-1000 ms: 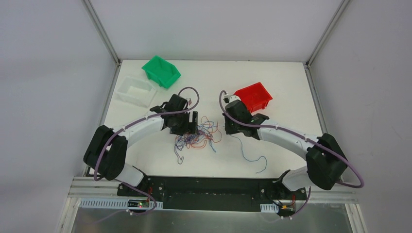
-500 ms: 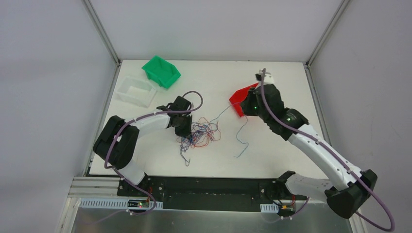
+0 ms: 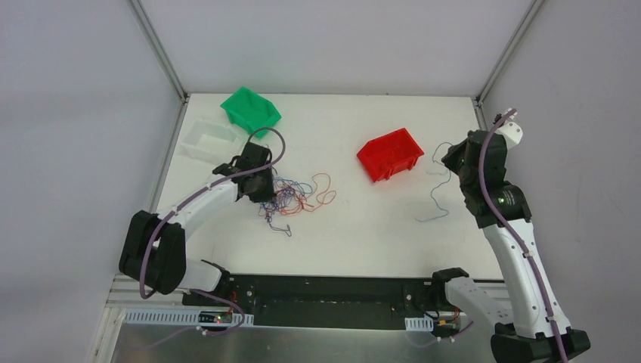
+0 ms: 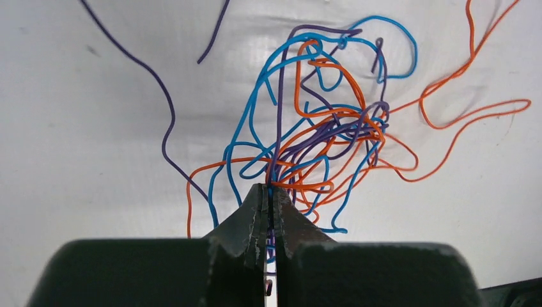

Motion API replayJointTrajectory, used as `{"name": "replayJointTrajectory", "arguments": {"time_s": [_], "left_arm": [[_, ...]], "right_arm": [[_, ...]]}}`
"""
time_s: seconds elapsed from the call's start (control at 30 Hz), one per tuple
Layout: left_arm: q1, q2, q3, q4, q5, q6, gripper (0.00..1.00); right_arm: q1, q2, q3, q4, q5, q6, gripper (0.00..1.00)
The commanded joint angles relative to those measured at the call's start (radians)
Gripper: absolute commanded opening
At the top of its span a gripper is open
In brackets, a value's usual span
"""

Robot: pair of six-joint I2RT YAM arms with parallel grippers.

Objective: Untangle the cables

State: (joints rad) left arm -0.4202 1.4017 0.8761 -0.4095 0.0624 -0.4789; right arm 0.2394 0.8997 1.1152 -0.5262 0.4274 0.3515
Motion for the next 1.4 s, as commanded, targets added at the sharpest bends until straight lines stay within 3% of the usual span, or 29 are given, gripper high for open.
{"name": "replayJointTrajectory", "arguments": {"time_s": [0.0,0.33,0.63,0.73,0.97,1.23,1.3,1.37], "left_arm": [[0.027,-0.081,-0.035,-0.042,-0.047,-0.059,0.0],[0.026,-0.153,-0.034,-0.033,0.028,-0.058,0.0],[0.02,-0.185,-0.041,-0.026,0.105,-0.065,0.0],[-0.023,-0.171,-0.033,-0.023,0.145,-0.065,0.0],[-0.162,-0.16,-0.023,0.002,0.059,-0.082,0.0],[-0.164,-0.165,-0.048,0.057,0.118,-0.082,0.0],[-0.164,-0.181,-0.071,0.075,0.136,-0.086,0.04],[-0.163,-0.218,-0.097,0.082,0.132,-0.102,0.15]], "right_arm": [[-0.038,0.001,0.059,0.011,-0.072,0.01,0.0],[-0.039,0.147,0.24,0.109,-0.491,0.019,0.0],[-0.04,0.358,0.382,0.307,-0.731,0.131,0.0],[-0.039,0.407,0.411,0.375,-0.808,0.17,0.0],[-0.03,0.487,0.432,0.517,-1.001,0.233,0.0],[0.073,0.599,0.511,0.522,-1.02,0.241,0.0],[0.106,0.637,0.543,0.522,-0.998,0.239,0.0],[0.145,0.684,0.58,0.522,-0.978,0.236,0.0]]}}
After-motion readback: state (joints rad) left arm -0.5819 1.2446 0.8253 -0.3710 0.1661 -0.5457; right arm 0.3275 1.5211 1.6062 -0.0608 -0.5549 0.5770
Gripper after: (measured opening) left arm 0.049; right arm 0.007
